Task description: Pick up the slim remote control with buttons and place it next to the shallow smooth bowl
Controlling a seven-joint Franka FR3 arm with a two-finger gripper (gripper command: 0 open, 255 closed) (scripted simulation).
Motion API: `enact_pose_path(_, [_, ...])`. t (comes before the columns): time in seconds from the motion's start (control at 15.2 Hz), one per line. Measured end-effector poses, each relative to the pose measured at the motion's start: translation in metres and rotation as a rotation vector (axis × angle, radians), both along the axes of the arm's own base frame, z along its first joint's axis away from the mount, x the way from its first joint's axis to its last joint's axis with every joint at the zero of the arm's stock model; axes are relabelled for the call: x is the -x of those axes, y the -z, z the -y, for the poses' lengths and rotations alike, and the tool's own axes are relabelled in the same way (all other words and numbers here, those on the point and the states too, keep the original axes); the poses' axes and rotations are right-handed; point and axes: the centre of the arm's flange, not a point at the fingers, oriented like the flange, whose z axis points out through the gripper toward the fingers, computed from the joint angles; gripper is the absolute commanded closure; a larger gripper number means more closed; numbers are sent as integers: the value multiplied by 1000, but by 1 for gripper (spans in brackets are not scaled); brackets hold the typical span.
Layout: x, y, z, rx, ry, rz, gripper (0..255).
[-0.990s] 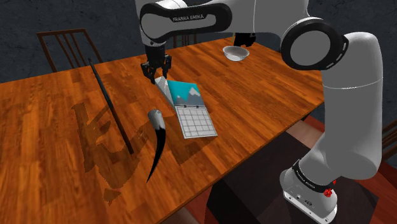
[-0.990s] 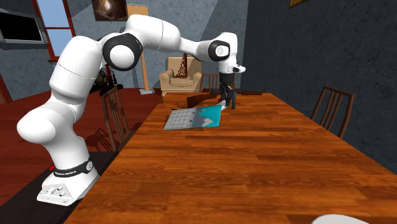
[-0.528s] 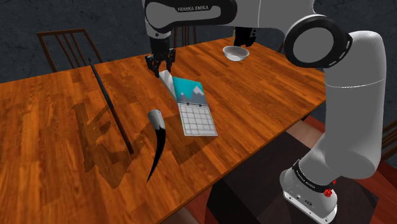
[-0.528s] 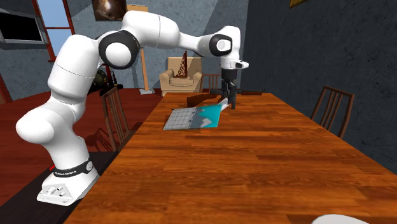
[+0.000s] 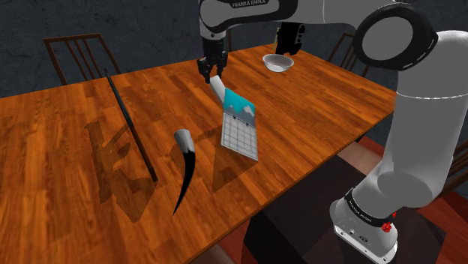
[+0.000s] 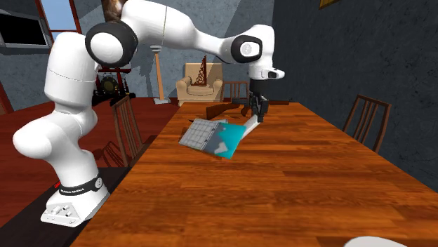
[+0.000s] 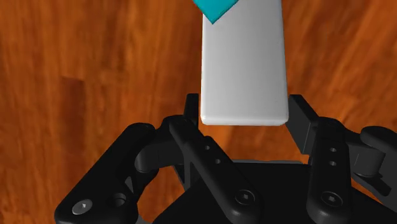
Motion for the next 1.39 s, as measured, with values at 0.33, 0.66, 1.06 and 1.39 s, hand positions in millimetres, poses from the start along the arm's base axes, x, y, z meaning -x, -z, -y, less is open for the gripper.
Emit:
enact_pose_path(0.33, [-3, -1, 67, -1, 0, 0, 255])
enact_pose_path(0.66, [-8, -1, 134, -1, 0, 0, 255])
enact_pose_path(1.06, [-14, -2, 212, 0, 0, -1, 255])
enact_pose_path(1.39, [-20, -2, 277, 0, 0, -1, 255])
